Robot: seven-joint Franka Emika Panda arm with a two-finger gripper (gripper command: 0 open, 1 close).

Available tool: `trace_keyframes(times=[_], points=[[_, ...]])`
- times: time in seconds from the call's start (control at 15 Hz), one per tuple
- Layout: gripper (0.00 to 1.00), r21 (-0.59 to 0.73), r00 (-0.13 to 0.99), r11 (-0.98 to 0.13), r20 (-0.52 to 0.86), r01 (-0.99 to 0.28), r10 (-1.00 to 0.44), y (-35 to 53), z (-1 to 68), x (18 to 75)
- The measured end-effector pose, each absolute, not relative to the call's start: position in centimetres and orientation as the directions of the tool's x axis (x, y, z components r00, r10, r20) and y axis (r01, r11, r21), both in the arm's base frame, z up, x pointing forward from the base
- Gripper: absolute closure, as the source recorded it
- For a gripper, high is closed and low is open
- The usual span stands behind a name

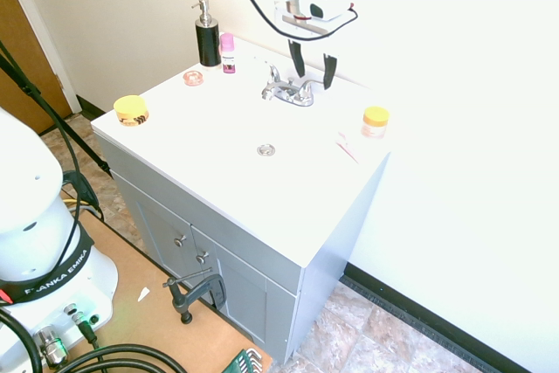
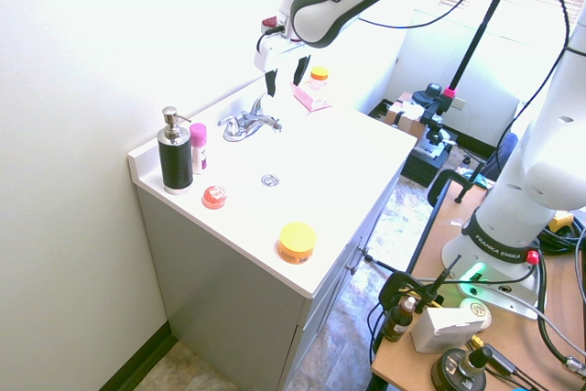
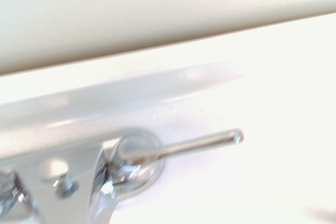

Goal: Turn off the cold water

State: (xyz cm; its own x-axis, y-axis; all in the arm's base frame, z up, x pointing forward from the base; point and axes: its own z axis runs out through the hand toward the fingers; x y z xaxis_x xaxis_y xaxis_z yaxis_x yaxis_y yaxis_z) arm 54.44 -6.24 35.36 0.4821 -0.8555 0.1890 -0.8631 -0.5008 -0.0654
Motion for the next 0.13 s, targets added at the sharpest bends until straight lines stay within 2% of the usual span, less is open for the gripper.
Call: trace_keyframes(times=[0.13], points=[[0.0,-0.068,0.501,-0.514,0.149,-0.855,-0.853,-4.0,36.0,50.9]])
